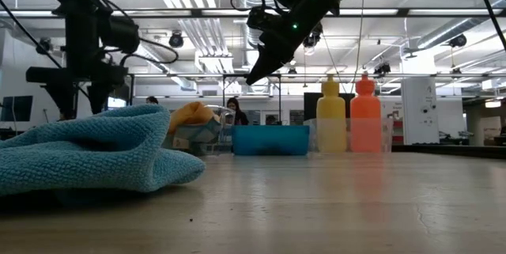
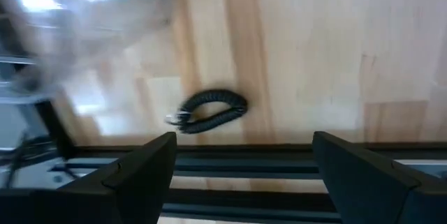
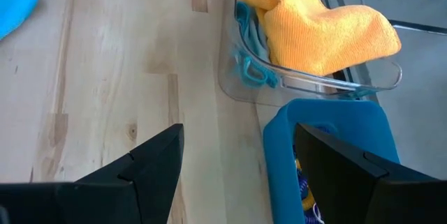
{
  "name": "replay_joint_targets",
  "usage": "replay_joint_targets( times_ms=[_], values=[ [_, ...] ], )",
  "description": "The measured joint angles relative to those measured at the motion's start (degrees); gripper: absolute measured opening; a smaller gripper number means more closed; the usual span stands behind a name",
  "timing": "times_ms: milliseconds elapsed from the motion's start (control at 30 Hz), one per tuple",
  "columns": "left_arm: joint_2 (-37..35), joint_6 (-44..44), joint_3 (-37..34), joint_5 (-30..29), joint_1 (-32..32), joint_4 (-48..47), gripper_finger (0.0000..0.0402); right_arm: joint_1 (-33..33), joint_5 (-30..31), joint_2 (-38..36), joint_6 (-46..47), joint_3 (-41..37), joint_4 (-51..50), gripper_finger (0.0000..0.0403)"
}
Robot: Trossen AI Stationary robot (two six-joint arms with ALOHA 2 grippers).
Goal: Pick & Place Sports Items
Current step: Put the black spring keychain into the blue bin
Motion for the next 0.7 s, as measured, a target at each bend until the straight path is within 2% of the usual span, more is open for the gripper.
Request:
replay_joint_targets(
  times_ms=[133, 333, 500, 700],
  values=[
    [0.02, 0.02, -2.21, 0.00, 0.00, 1.70, 0.0337, 0.00, -0.01, 0.00, -0.32, -0.01, 0.00, 0.0272],
    [0.02, -2.06, -6.14, 2.83, 0.04, 10.24, 0.0337, 0.00, -0.01, 0.00, -0.61, -0.02, 0.02, 0.0272],
    [0.02, -6.05, -8.26, 2.64, 0.75, 10.47, 0.0337, 0.00, -2.60, 0.00, -0.63, -0.02, 0.04, 0.0272],
    [0.02, -10.53, -10.00, 2.60, 1.94, 11.67, 0.0337, 0.02, -2.99, 0.00, -0.63, -0.02, 0.02, 0.0272]
  ],
)
